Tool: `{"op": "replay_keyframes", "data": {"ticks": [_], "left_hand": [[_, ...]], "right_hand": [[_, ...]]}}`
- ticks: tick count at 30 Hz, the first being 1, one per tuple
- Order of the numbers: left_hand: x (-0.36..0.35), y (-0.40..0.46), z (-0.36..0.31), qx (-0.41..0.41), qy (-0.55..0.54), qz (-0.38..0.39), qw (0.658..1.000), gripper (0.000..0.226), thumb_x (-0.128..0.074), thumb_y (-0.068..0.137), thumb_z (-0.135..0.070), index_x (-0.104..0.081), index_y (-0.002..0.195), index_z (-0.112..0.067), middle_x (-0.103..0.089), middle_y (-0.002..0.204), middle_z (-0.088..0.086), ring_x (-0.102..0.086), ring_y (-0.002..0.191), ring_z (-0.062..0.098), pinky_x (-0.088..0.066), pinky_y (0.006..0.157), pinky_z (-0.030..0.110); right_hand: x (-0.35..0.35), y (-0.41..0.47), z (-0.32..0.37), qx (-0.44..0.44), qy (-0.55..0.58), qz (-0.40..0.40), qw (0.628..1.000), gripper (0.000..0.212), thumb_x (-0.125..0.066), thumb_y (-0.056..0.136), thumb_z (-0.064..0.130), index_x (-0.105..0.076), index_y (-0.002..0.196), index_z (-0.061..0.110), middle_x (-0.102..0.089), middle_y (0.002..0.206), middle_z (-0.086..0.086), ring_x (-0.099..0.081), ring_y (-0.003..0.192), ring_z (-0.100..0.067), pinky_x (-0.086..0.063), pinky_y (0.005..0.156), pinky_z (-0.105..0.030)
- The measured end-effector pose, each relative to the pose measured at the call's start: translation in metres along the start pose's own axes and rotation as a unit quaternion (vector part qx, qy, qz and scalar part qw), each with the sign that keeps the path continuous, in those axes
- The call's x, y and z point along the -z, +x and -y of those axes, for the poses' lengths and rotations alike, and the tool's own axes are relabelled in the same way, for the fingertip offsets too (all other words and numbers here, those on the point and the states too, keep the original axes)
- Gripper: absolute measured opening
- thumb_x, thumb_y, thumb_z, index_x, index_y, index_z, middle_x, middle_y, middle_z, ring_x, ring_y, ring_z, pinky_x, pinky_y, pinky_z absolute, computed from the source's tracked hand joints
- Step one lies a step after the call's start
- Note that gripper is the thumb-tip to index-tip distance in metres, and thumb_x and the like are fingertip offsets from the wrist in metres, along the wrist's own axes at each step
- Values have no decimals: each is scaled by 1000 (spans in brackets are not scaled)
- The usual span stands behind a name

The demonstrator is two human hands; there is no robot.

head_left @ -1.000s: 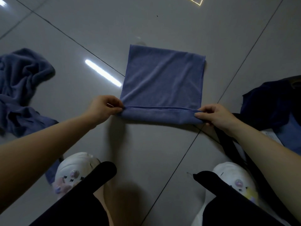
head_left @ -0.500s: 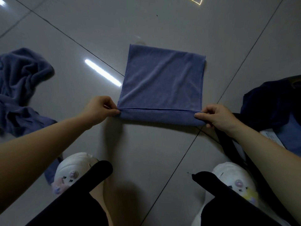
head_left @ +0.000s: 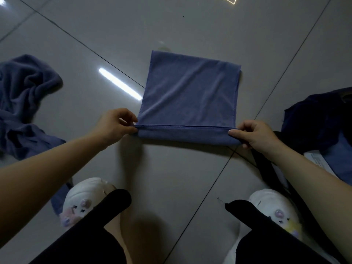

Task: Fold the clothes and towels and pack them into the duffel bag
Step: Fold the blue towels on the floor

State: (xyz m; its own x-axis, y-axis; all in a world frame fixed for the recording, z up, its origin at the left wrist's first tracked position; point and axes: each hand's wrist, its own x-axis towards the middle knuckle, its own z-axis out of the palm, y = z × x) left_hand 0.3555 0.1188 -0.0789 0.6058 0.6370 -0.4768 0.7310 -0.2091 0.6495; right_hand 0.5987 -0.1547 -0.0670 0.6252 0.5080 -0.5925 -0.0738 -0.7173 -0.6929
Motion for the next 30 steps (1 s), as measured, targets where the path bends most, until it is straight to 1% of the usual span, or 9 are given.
{"op": "replay_keyframes", "data": {"ticks": [5,8,11,14,17,20,23,27,30], "left_hand": [[6,1,-3,-58,137,39,988,25,-73,82,-8,-70,105,-17,-58,85,-1,-62,85,22,-49,83,36],[16,-2,-18,-77,207,30,975,14,-72,83,-15,-72,97,-15,-59,91,3,-60,85,23,-50,81,37],[38,-17,-49,-74,238,35,968,8,-74,82,-21,-70,89,-21,-65,89,1,-59,83,17,-51,80,35],[75,-45,-93,-99,254,0,962,12,-79,77,-22,-71,85,-24,-61,77,-7,-54,74,11,-40,67,24],[120,-80,-141,-119,233,-39,965,12,-77,78,-16,-69,85,-22,-63,80,-3,-57,78,14,-40,64,22],[158,-122,-188,-156,199,-108,961,14,-74,77,-5,-69,85,-15,-63,78,2,-57,75,17,-42,59,23],[188,-169,-225,-213,118,-181,953,17,-73,80,-5,-63,83,-18,-62,77,3,-60,68,20,-44,57,25],[208,-224,-250,-302,148,-273,901,19,-74,81,-12,-64,96,-18,-63,89,-3,-61,75,16,-38,58,18],[207,-248,-247,-331,180,-298,877,16,-72,82,-10,-69,98,-12,-64,88,0,-59,76,14,-38,61,14]], "right_hand": [[5,3,1,64,-60,-27,996,18,-73,82,12,-61,69,15,-58,54,2,-50,42,-4,-42,44,-16],[18,-9,22,116,-139,-24,983,15,-73,83,19,-65,71,23,-63,60,9,-56,57,-7,-45,59,-23],[36,-32,55,164,-195,-57,965,15,-73,82,23,-64,72,27,-63,72,5,-53,65,-4,-40,61,-25],[56,-67,88,210,-235,-99,944,9,-73,83,22,-67,77,19,-61,75,1,-50,67,-12,-34,60,-28],[77,-108,123,247,-273,-129,921,9,-71,85,23,-69,85,15,-56,78,3,-48,71,-13,-30,60,-29],[102,-151,162,289,-326,-160,885,11,-68,87,24,-70,91,14,-57,84,2,-53,80,-18,-32,65,-28],[130,-197,200,315,-372,-209,848,9,-64,89,24,-67,94,17,-60,88,1,-54,84,-19,-41,71,-32],[160,-260,239,364,-336,-269,826,5,-63,90,22,-66,94,21,-60,77,4,-54,70,-14,-38,68,-29],[163,-293,251,410,-280,-312,810,6,-61,92,23,-64,88,20,-60,65,2,-55,60,-13,-39,63,-29]]}}
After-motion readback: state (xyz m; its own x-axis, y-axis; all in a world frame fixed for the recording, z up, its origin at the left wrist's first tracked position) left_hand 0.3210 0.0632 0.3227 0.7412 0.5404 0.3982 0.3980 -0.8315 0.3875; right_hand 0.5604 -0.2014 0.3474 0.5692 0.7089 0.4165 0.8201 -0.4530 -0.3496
